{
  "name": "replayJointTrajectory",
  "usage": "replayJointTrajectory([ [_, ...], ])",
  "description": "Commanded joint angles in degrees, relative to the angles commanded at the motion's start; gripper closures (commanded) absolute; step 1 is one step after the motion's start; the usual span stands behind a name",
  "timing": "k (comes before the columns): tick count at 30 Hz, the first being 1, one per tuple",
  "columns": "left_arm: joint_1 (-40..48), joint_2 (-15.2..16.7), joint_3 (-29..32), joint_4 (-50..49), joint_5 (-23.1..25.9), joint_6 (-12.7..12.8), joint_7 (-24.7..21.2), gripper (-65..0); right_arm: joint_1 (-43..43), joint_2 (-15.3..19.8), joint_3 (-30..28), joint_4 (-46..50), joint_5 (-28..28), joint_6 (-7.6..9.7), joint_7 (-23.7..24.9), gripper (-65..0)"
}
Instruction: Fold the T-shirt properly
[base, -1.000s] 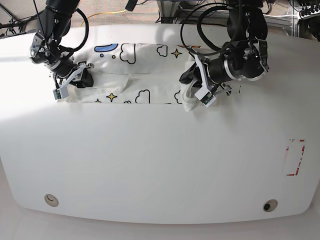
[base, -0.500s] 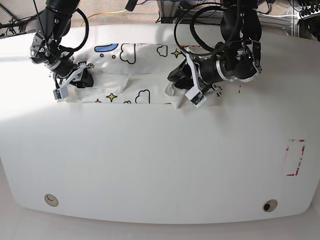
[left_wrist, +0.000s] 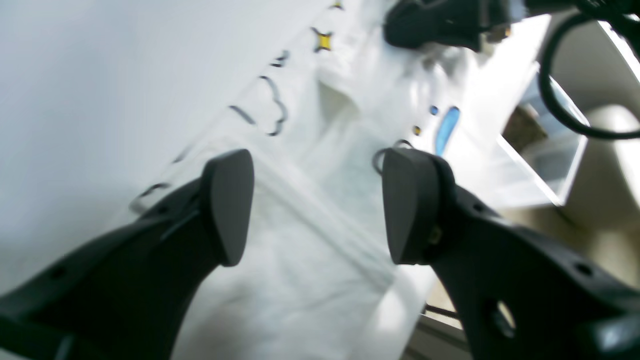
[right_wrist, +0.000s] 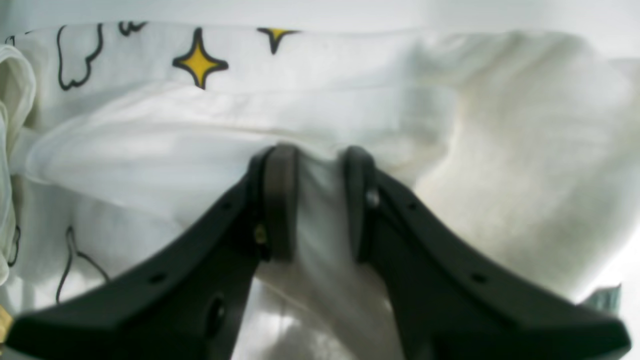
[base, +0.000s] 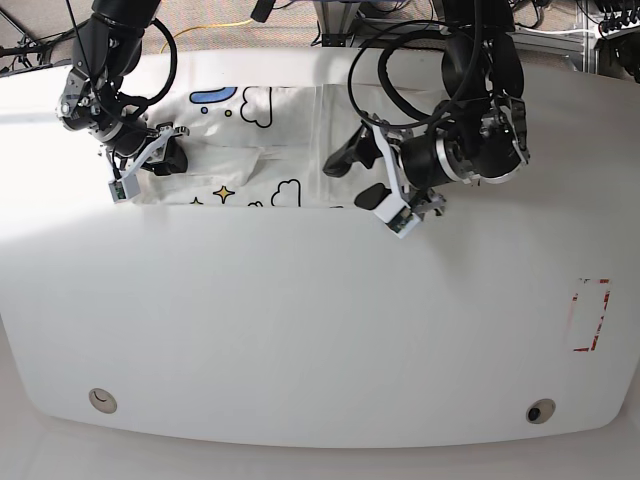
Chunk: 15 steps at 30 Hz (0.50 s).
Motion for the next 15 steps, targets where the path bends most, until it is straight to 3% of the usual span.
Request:
replayJointTrajectory([
  [3,1.23,-2.81,-2.90,-0.18,-0.18,0.00,-0.09,-33.1,0.88,0.00,0.35,3.08,0.00,0.00,-3.25,-17.0],
  [5,2.55,-4.84,-2.90,-0.26,-0.09,0.00,-0.18,-26.5,2.11,0.00,0.53,5.36,0.00,0.00,-5.63,-21.1],
  [9,5.45,-7.91,-2.90,-0.44,-0.26,0.00,-0.26,-17.4,2.55,0.00,1.41,10.46,2.11,0.00,-9.58,-40.1],
  [12,6.51,-8.26,-2.81,-0.53,0.09,0.00,-0.53,-10.8,3.34,0.44,5.27,11.34,7.74,0.00,-12.40,-56.9],
  [15,7.91,-8.26,-2.81,-0.53,0.09,0.00,-2.37,-5.1,4.04,0.53,10.11,11.25,11.60,0.00,-15.03,-65.0],
])
